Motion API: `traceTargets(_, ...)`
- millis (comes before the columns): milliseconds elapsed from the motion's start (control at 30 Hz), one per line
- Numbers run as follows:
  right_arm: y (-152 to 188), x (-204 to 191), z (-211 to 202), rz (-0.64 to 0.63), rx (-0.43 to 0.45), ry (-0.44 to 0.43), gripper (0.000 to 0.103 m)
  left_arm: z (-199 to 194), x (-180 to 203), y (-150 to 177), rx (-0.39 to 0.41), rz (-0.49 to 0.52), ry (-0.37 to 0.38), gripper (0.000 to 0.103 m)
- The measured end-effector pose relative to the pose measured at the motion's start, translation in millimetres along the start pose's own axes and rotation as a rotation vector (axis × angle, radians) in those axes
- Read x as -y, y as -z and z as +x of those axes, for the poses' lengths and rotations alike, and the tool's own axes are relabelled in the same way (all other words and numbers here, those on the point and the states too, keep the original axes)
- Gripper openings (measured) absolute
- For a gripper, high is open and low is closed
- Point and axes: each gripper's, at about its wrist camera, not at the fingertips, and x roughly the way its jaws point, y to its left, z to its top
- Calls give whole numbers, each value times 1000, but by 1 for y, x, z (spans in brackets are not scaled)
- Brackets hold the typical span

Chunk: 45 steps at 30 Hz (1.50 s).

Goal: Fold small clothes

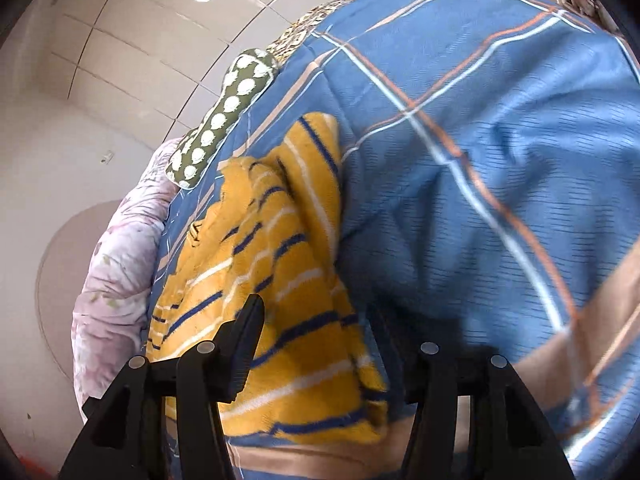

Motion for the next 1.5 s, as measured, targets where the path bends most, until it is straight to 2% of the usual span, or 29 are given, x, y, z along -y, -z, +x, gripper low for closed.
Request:
traceTargets(33, 2, -5, 2, -11, -2, 5, 59, 0, 0, 0, 0, 0, 0, 94)
traceTargets(100, 5, -10, 3, -25, -2, 23, 48, 0, 0, 0, 0, 1, -1, 94)
traceTargets(167, 5, -10, 3, -14, -6, 47, 24, 0, 1, 0, -3, 3, -6, 94)
traceTargets(233, 3, -8, 0, 28, -17, 38, 15, 1, 2, 0, -11, 11, -15, 94)
traceTargets(333, -2, -27, -9, 18, -14, 100, 12, -7, 1, -4, -24, -5, 25, 94)
traceTargets(433, -6, -80, -18, -89, 22, 166, 11, -31, -9, -13, 14, -61, 95, 94)
traceTargets(500, -1, -130, -16, -191, 38, 180, 11, -54, -21, -20, 66, -87, 91, 94)
traceTargets(567, 14, -179, -5, -310, 45, 189, 10, -72, -38, -25, 121, -105, 27, 94)
traceTargets(633, 40, -225, 13, -431, 26, 169, 9, -86, -61, -30, 170, -128, -83, 94)
traceTargets(733, 95, -285, 68, -568, -85, 101, 9, -97, -95, -32, 192, -207, -145, 94)
traceTargets(867, 145, -303, 138, -615, -213, 124, 8, -103, -130, -31, 194, -322, -133, 94)
traceTargets(933, 167, -304, 160, -664, -257, 136, 8, -104, -135, -32, 197, -338, -128, 94)
traceTargets(1067, 191, -306, 177, -794, -271, 203, 9, -106, -130, -33, 209, -318, -113, 94)
traceTargets(1233, 190, -305, 168, -861, -266, 194, 10, -99, -123, -33, 200, -313, -96, 94)
traceTargets(1300, 186, -309, 156, -906, -262, 175, 16, -96, -121, -34, 197, -316, -91, 94)
traceTargets(1367, 182, -310, 137, -915, -267, 136, 27, -95, -120, -34, 201, -318, -91, 94)
traceTargets(1433, 172, -307, 110, -901, -277, 64, 31, -94, -119, -35, 204, -320, -83, 94)
traceTargets(1500, 155, -306, 85, -889, -223, 47, 31, -93, -117, -36, 205, -320, -68, 94)
